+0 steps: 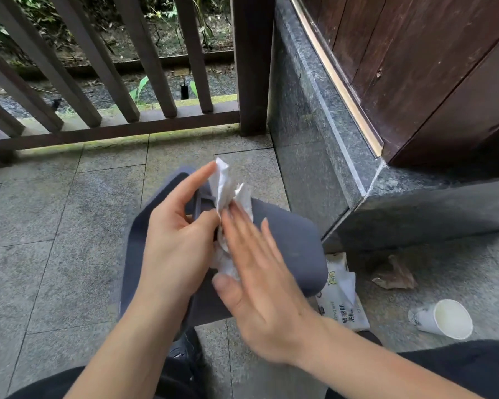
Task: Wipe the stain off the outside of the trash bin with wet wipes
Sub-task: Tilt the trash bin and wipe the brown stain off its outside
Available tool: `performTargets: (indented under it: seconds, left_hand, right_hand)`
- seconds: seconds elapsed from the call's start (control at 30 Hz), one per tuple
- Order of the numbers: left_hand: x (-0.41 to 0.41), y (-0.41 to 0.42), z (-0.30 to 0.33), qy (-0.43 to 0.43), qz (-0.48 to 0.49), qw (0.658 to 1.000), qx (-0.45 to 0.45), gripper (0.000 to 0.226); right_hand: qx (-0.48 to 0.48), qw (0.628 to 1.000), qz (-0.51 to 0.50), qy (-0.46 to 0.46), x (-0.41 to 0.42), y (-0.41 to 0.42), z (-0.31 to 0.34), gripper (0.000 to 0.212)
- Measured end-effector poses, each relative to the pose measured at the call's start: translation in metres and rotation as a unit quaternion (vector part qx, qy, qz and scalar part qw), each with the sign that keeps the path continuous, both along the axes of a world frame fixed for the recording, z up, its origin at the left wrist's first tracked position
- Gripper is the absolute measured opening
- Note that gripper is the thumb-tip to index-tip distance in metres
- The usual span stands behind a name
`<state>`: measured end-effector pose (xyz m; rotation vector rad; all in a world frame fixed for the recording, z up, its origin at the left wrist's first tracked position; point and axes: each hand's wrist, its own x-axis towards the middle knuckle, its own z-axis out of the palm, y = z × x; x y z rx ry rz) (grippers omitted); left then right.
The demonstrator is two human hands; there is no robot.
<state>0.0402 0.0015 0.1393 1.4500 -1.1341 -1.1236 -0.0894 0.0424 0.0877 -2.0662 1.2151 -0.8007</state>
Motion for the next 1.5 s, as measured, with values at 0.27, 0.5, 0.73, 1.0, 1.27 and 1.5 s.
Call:
performTargets:
  seconds: [0.27,0.5,0.73,1.0,1.27,1.5]
  left_hand:
    - [-0.002,-0.007,0.006,0.054,0.124,0.99,0.033,0.055]
    - [-0.021,-0.001,0.008,0.048,0.113,0.992,-0.031,0.051]
    - [-0.023,-0.006,0.004,0.06,0.121,0.991,-0.024,0.05]
    - [-0.036,0.003,-0.001,0.09,0.077,0.993,-0.006,0.044]
    - [-0.028,0.001,0.006,0.093,0.092,0.991,0.011,0.053]
    - [-0.026,0.005,0.01,0.074,0.095,0.993,0.0,0.057]
  right_hand:
    - [-0.092,0.989,-0.001,0.114,-0.021,0.031,-0.017,0.071]
    - [0.096,0.97,-0.207,0.084,-0.077,-0.025,-0.047,0.067]
    - [0.157,0.948,-0.276,0.019,-0.083,-0.056,-0.051,0.061]
    - [-0.008,0.999,-0.043,-0.01,-0.012,-0.009,0.005,0.06]
    - [0.098,0.971,-0.205,0.069,-0.092,-0.038,-0.044,0.06]
    - [0.158,0.957,-0.238,0.046,-0.081,-0.059,-0.045,0.057]
